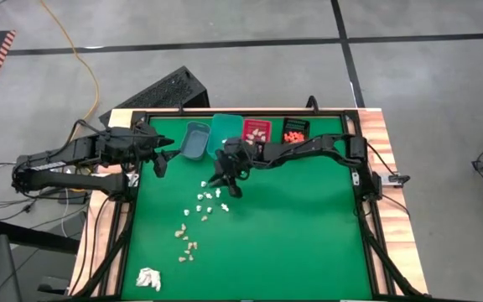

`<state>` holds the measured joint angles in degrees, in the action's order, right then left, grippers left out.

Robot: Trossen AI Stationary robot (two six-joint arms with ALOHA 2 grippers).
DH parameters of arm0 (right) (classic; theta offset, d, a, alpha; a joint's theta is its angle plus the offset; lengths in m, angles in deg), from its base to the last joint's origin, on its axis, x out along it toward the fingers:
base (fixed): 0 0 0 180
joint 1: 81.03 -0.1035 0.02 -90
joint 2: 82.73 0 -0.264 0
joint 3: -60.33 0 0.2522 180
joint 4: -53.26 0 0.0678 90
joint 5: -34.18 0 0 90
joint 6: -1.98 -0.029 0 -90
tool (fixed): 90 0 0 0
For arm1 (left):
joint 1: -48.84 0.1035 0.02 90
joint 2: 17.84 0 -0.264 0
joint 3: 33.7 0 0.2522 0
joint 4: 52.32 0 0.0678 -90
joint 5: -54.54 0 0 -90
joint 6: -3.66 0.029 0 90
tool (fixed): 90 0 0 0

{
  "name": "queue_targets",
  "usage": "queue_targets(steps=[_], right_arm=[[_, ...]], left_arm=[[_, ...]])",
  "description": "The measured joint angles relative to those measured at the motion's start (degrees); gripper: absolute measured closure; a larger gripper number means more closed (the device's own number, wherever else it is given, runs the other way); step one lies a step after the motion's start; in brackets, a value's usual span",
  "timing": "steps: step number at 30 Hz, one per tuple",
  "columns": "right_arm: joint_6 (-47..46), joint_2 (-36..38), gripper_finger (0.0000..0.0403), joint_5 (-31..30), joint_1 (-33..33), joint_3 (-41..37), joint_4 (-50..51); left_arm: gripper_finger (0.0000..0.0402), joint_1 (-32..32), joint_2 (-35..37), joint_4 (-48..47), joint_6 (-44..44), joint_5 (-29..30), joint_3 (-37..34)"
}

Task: Sort Halloween decoration
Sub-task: Put the white skeleton toy into the light blue bin

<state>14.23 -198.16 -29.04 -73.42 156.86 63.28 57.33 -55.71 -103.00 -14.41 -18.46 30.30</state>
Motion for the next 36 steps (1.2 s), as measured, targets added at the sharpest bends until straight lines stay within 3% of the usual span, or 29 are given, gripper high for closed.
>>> queue_targets(steps=[5, 9, 19, 27, 36], right_arm=[[13.89, -0.12, 0.0211, -3.95, -1.95, 0.00, 4.68], [16.07, -0.12, 0.0183, -4.24, -1.96, 0.00, 5.18], [0.86, -0.12, 0.0208, -4.54, -4.06, 0.00, 8.90], [-7.61, -0.14, 0.0230, -22.25, -9.43, -0.02, 11.29], [-23.07, -0.12, 0.0234, -32.77, -13.13, -4.34, 9.70]], left_arm=[[0.0191, 0.00, 0.00, -0.08, -0.54, 0.07, 0.00], [0.0191, 0.00, 0.00, -0.08, -1.52, 0.20, 0.00], [0.0191, 0.00, -0.03, -1.17, -3.21, 0.98, 0.00], [0.0191, 0.00, -0.11, -1.54, -2.56, 1.50, 0.00], [0.0191, 0.00, -0.13, -3.56, -2.56, 1.22, 0.00]])
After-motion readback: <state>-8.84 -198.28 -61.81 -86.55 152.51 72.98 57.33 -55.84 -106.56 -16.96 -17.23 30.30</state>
